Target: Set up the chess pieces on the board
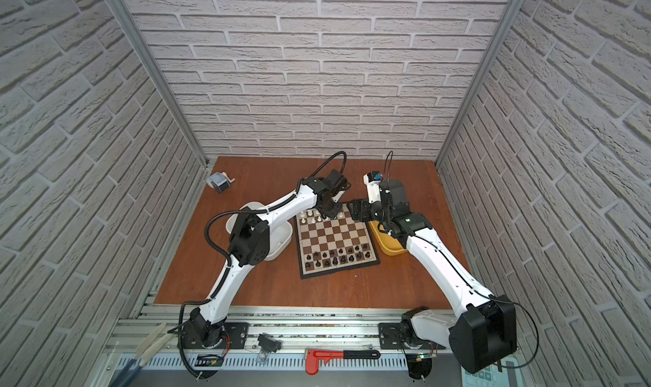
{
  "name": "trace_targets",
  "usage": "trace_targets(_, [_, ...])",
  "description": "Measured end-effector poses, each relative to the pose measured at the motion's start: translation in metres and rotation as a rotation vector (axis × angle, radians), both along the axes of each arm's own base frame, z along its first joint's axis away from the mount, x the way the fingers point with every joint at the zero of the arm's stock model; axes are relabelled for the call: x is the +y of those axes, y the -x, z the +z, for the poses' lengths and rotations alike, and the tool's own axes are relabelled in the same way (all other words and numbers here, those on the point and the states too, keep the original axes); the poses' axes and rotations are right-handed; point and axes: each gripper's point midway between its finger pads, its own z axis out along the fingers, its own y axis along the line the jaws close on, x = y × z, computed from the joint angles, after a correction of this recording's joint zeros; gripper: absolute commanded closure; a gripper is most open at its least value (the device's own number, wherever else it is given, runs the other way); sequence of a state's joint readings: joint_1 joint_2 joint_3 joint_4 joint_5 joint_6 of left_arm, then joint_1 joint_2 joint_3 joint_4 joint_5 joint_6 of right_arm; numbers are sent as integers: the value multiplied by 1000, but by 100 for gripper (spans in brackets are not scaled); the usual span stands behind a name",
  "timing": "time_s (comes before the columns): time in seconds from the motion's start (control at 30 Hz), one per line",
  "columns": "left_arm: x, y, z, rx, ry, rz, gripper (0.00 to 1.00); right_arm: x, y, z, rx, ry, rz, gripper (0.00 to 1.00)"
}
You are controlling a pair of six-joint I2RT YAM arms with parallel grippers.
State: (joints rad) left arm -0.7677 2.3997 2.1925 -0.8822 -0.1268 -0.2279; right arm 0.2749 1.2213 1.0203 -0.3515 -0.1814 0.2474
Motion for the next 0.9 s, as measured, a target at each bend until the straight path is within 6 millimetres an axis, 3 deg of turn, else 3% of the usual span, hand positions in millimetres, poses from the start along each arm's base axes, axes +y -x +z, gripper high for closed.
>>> trace_targets(0.9, [-2,-17,-10,-14,4,28,81,1,-3,-9,23,6,1,19])
